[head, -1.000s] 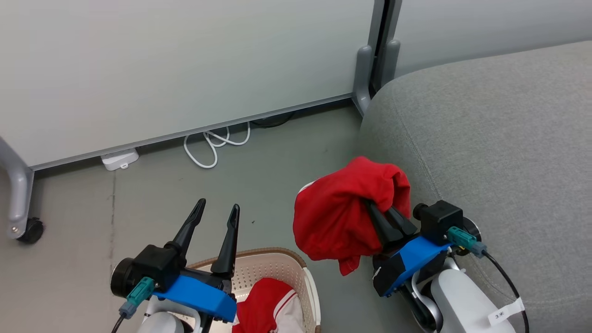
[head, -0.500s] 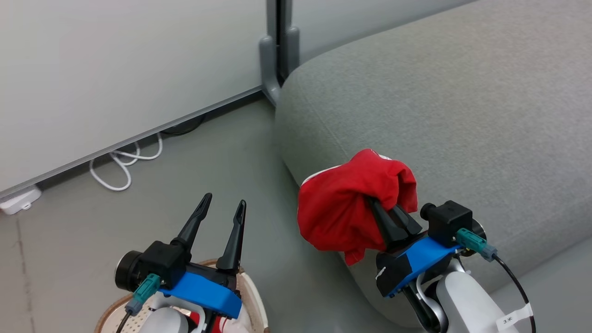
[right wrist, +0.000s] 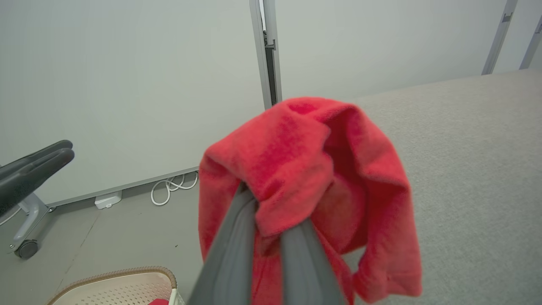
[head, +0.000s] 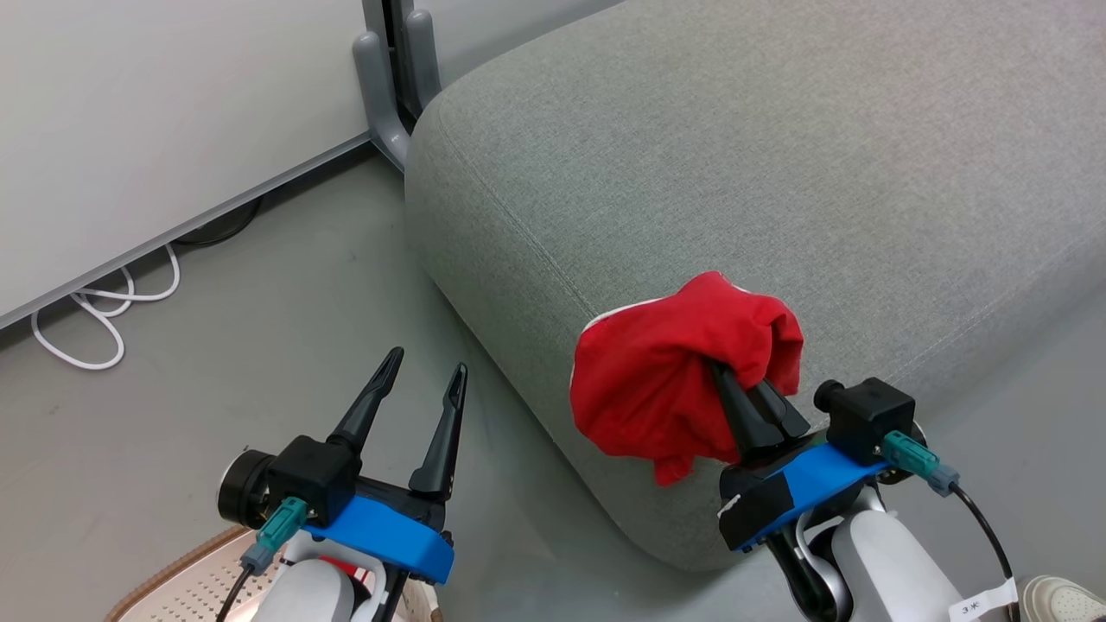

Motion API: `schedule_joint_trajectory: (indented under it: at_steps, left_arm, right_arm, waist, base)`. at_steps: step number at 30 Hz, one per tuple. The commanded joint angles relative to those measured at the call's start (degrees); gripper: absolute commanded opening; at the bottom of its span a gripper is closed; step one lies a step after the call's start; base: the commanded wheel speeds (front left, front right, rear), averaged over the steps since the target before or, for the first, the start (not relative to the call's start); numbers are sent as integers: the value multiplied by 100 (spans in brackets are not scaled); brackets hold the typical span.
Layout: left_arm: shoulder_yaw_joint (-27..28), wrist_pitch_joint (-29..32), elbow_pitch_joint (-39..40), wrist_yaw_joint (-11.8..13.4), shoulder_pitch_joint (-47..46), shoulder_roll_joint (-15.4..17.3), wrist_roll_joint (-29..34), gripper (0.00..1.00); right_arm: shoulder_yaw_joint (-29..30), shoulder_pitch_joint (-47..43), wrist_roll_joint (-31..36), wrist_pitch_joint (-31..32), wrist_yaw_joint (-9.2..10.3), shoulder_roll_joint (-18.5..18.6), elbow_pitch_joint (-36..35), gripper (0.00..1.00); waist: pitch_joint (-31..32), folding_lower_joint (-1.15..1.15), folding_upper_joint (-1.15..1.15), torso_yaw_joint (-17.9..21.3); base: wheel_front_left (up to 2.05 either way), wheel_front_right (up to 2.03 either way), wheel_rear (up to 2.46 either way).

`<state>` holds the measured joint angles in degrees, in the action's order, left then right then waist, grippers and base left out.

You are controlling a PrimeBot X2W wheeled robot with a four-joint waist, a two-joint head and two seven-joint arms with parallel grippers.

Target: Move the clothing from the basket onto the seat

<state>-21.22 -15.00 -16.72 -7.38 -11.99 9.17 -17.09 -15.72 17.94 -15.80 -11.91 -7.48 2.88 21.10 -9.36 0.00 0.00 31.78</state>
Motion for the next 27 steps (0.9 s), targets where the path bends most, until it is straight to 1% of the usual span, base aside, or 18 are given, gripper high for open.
schedule_joint_trajectory:
  at_steps: [1,3,6,11,14,18,19,21,24,27]
  left_arm:
    - [-10,-27,-5,-10,-102,47,-32,100]
    - [24,-27,17,-11,-118,89,-37,100]
    - [97,-27,98,-11,-135,126,12,100]
    - [40,-27,261,-11,-323,296,146,100]
    - [-77,-28,400,-11,-573,438,230,100]
    - [-200,37,664,-12,-954,652,341,100]
    - [-222,72,787,-11,-1025,681,368,100]
    - [-265,106,1025,-11,-1284,756,471,100]
    - [-288,120,1309,-11,-1474,877,593,100]
    - [-315,140,1564,8,-1612,944,696,100]
  right_arm:
    - [15,-9,-31,-33,-3,1,-13,0]
    - [22,110,-130,-28,-3,1,9,0]
    - [240,467,-183,20,-3,3,100,0]
    - [859,1401,-71,135,-3,21,392,0]
    - [1326,2089,-95,242,-3,213,715,0]
    - [1839,3001,-196,338,-3,640,1177,0]
    - [1988,3187,-132,376,-3,826,1305,0]
    - [2227,3616,-45,341,-3,1115,1502,0]
    - [2581,4097,46,217,-3,1386,1807,0]
    - [2961,4476,114,39,-3,1543,2105,0]
  waist:
    - [-23,0,0,-3]
    - [-75,0,0,-3]
    - [-229,0,0,-40]
    - [-765,0,0,-249]
    - [-1258,0,0,-430]
    - [-2053,0,0,-701]
    - [-2252,0,0,-761]
    - [-2702,0,0,-910]
    - [-3178,0,0,-1058]
    - [-3523,0,0,-1148]
  base:
    - [0,0,0]
    - [0,0,0]
    - [0,0,0]
    - [0,0,0]
    - [0,0,0]
    - [0,0,0]
    - [0,0,0]
    - [0,0,0]
    - [0,0,0]
    - [0,0,0]
